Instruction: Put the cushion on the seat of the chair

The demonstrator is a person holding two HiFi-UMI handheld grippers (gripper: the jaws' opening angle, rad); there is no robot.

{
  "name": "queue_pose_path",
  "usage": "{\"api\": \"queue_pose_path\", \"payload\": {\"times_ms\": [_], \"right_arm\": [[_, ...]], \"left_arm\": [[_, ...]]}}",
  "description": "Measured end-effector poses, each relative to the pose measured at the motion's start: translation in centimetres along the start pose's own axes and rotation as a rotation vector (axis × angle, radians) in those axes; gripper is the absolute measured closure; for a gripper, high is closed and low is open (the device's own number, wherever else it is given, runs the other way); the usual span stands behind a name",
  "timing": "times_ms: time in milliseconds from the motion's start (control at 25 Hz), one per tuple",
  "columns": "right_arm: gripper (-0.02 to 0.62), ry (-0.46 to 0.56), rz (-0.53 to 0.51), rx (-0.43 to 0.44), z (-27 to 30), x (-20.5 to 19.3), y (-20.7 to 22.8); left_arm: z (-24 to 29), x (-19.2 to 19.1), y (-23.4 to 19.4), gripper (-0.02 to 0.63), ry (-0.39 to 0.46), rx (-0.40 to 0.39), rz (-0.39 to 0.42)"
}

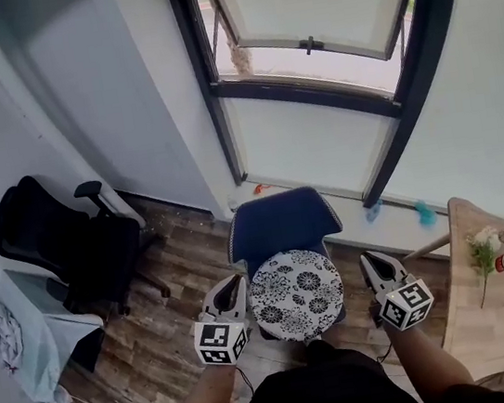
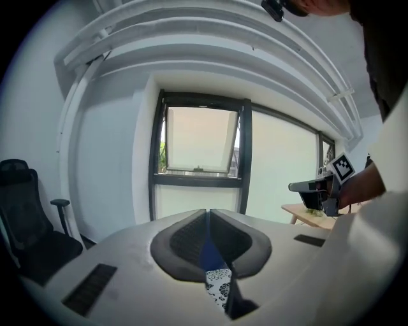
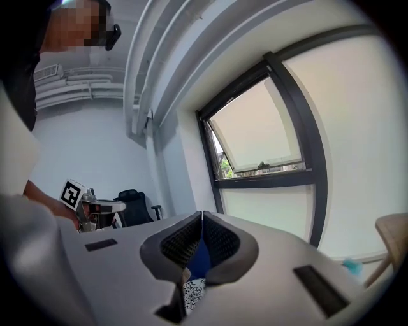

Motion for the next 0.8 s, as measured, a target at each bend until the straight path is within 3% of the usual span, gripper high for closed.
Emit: {"api": "queue_pose_path", "payload": {"times_ms": [200, 800], "right_arm": [[0.571, -0.009, -0.090, -0.031, -0.6, 1.0, -0.7], [0.571, 0.002, -0.080, -0.023, 0.2, 2.0, -1.7]], "left_arm": [[-1.7, 1.2, 0.2, 0.601, 0.020, -0.067, -0.033], [-1.8, 1.3, -1.2, 0.601, 0.010, -0.051, -0.018]]}}
Point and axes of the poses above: the fingertips, and each gripper's own axes: z forward along the fingers, y to its right, x out of its top, the point moved 3 cm from there along -z, backward along the fingers, and after that the axes turned 3 degrees about -x, right-handed, at the moved point
